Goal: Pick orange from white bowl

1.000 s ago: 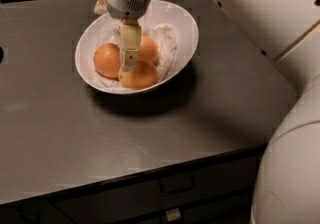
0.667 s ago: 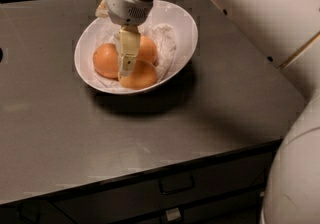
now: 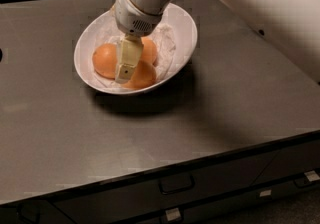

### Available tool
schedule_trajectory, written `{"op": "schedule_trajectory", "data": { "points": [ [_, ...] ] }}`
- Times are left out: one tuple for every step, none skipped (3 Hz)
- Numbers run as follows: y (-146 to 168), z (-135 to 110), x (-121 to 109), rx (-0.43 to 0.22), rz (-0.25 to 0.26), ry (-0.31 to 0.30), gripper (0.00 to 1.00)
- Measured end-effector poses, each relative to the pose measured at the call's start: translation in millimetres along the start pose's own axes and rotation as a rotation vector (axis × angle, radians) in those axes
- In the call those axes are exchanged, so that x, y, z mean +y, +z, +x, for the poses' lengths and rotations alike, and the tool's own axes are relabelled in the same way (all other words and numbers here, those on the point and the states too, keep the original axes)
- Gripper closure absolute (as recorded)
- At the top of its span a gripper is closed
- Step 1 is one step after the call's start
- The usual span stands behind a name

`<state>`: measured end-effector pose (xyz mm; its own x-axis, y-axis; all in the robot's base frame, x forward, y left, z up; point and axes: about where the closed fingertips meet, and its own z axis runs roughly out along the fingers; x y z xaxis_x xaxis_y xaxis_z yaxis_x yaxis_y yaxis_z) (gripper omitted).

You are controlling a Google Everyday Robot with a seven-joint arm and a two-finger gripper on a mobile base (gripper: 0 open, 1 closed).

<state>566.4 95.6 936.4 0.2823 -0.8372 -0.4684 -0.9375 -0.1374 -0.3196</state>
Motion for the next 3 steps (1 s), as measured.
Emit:
{"op": "schedule_trajectory", "data": {
  "points": [
    [-1.3,2.2,0.4,0.008,0.057,0.055,0.00],
    [-1.2,2.2,0.3,0.008,0.057,0.056,0.00],
    [4.1,2.5,-3.6,0.000,0.063,0.085,0.04]
  ]
}}
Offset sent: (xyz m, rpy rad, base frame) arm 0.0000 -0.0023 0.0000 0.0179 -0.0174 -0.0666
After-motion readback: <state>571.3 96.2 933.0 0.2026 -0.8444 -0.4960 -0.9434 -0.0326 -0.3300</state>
